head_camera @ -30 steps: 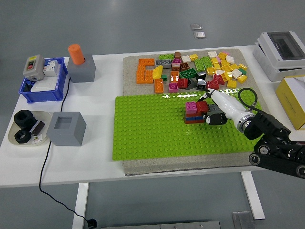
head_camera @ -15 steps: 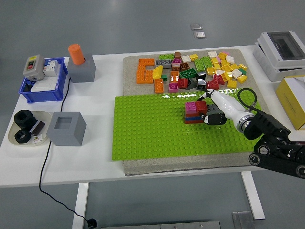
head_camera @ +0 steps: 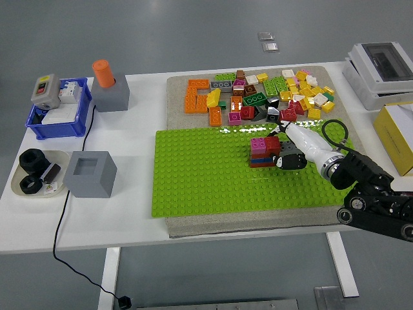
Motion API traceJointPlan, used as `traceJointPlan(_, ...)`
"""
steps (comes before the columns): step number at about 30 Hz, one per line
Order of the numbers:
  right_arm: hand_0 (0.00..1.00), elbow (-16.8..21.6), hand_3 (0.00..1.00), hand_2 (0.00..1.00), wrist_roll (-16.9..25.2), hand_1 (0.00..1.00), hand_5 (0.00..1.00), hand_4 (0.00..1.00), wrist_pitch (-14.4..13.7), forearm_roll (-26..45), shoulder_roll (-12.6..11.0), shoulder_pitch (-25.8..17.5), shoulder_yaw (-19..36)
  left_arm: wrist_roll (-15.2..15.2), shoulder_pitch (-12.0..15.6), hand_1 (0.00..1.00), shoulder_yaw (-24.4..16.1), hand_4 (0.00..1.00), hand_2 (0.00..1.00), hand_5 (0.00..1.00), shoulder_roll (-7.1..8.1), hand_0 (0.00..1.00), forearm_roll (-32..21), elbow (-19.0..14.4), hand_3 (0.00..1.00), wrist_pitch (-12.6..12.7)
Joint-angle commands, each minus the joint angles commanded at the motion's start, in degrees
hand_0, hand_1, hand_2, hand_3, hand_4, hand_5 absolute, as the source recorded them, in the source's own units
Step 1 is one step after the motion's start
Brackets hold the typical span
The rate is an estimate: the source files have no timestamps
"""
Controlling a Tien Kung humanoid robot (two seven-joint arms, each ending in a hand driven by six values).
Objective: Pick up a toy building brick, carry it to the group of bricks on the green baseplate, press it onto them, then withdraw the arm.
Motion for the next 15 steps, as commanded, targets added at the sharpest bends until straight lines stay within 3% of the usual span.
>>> traceJointPlan(3, 0.943, 0.03, 0.697, 0.998, 0.19, 0.998, 0.098, 0.635, 0.08, 0.16, -0.03, 0.02, 0.16, 0.03, -0.03, 0.792, -0.05, 0.861, 0.753, 0.579, -0.01, 0.814, 0.07, 0.0, 0.766, -0.03)
traceJointPlan(4, 0.943, 0.04, 0.762, 0.998, 0.22, 0.998, 0.096, 0.641, 0.12, 0.21, -0.03, 0.02, 0.21, 0.04, -0.04, 0.792, -0.06, 0.86, 0.753, 0.578, -0.01, 0.814, 0.09, 0.0, 0.765, -0.02)
traceJointPlan(9, 0.943, 0.04, 0.762, 0.998, -0.1, 0.998, 0.096, 0.641, 0.52, 0.45, -0.11, 0.01, 0.43, 0.04, -0.03, 0.792, -0.1, 0.86, 0.753, 0.578, -0.01, 0.814, 0.21, -0.02, 0.765, 0.11)
traceJointPlan(10, 0.948, 0.04, 0.903, 0.998, -0.13, 0.998, 0.087, 0.663, 0.56, 0.48, -0.12, 0.01, 0.45, 0.04, -0.03, 0.793, -0.1, 0.859, 0.752, 0.577, -0.01, 0.814, 0.22, -0.02, 0.764, 0.11)
traceJointPlan(15, 0.948, 0.16, 0.903, 0.998, -0.27, 0.998, 0.087, 0.663, 0.76, 0.63, -0.24, -0.07, 0.63, 0.11, 0.04, 0.793, -0.29, 0.859, 0.752, 0.577, -0.02, 0.814, 0.44, -0.04, 0.764, 0.17)
